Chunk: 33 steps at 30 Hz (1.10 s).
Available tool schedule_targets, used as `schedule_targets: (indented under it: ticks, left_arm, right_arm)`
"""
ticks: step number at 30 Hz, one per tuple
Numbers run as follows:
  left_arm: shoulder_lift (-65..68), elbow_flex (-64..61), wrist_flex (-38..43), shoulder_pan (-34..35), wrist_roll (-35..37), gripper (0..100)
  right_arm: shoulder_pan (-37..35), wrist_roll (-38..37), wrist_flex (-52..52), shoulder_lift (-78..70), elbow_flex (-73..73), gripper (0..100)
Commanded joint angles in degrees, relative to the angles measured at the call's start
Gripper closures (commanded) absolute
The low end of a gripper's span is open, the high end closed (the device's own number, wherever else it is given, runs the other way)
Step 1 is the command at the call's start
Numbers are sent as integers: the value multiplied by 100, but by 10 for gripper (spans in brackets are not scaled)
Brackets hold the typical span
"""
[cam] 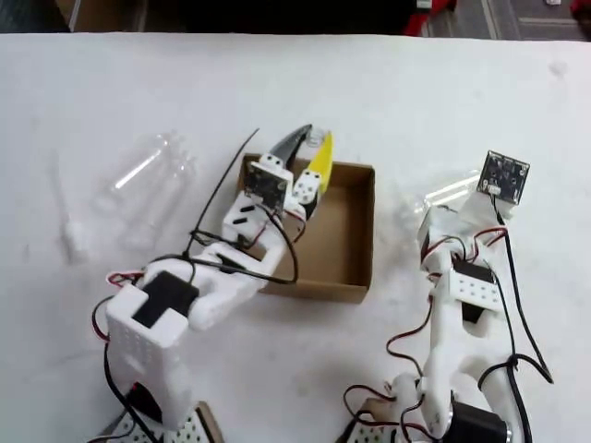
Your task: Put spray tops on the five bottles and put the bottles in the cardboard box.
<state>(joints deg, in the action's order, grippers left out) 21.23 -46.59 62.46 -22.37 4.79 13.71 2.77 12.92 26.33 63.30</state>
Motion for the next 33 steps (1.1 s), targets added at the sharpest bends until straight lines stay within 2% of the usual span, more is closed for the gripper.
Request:
schedule_targets:
  ticks: [1,9,15,17,27,33]
  left_arm:
    - [-84,281,141,13,18,974]
    - [-84,237,141,4,0,953]
    - [-145,176,-554,-4,44,762]
    - [-145,185,-598,4,53,727]
    - [-259,114,-484,4,53,776]
    - [-1393,-624,-273,-40,53,777]
  right_arm:
    - [31,0,-110,154,-18,978]
    - [31,0,-110,154,-18,978]
    - [31,0,-110,154,-18,978]
    - [31,0,-110,154,-18,978]
    - [31,0,-119,154,-18,978]
    - [31,0,-119,154,-18,978]
